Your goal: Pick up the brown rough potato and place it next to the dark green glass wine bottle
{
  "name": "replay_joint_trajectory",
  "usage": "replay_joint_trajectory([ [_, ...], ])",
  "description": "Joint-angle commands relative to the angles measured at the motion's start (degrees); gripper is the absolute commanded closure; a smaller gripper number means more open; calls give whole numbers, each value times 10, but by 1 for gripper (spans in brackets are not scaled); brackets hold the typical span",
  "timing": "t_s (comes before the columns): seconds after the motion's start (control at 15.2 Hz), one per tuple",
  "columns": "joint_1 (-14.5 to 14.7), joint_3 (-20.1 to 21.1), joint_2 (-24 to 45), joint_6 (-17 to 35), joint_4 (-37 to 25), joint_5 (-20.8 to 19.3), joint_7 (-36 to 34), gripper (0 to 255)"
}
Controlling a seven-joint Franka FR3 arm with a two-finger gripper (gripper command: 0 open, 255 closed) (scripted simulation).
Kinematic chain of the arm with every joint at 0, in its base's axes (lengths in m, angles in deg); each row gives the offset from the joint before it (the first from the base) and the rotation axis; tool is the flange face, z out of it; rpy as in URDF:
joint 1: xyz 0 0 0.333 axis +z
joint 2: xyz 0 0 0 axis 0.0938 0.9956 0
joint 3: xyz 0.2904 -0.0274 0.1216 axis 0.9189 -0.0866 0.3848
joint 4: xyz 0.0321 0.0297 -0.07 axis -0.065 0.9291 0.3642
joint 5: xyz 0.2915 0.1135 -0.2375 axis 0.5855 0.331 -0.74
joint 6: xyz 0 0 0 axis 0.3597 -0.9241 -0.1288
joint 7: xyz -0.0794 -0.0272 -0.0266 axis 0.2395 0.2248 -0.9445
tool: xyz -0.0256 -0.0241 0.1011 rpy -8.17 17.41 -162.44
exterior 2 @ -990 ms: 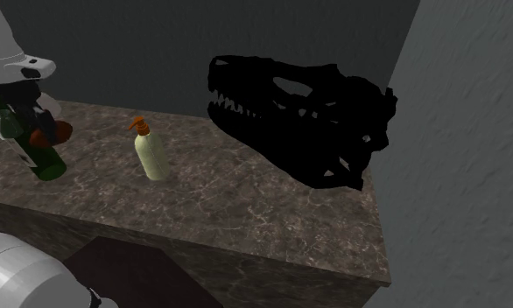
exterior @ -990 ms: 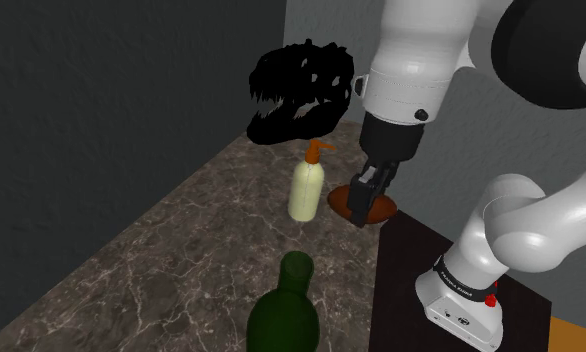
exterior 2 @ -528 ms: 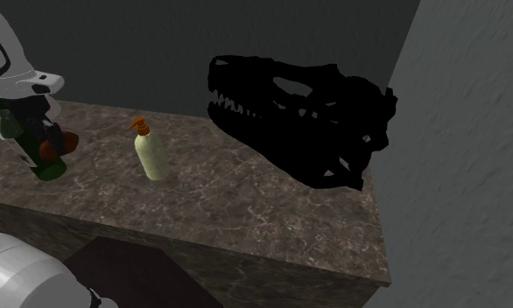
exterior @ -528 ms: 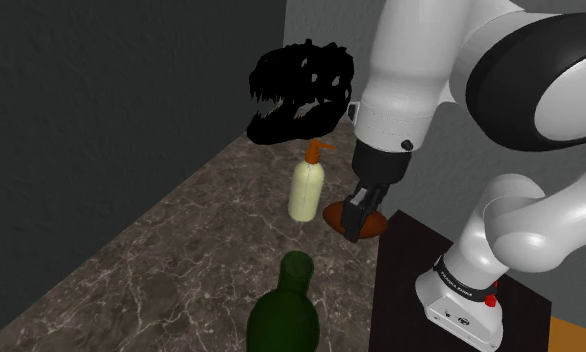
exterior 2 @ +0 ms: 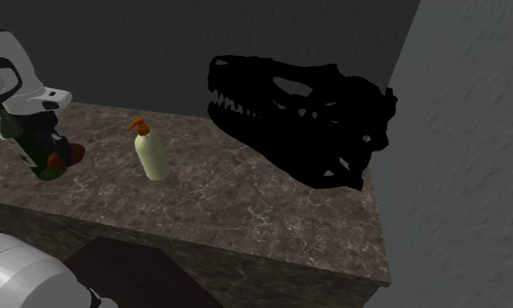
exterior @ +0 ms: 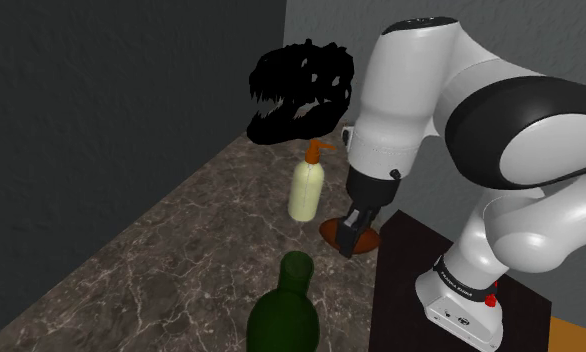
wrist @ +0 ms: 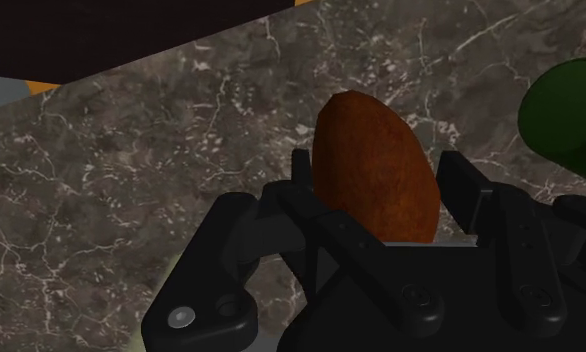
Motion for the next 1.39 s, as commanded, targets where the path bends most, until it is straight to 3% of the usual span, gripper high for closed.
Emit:
replay_joint_trajectory([
  [0.0, 0, 5, 4, 17, 13, 3, 2, 255],
  [1.32, -5, 75, 86, 200, 113, 40, 8, 255],
])
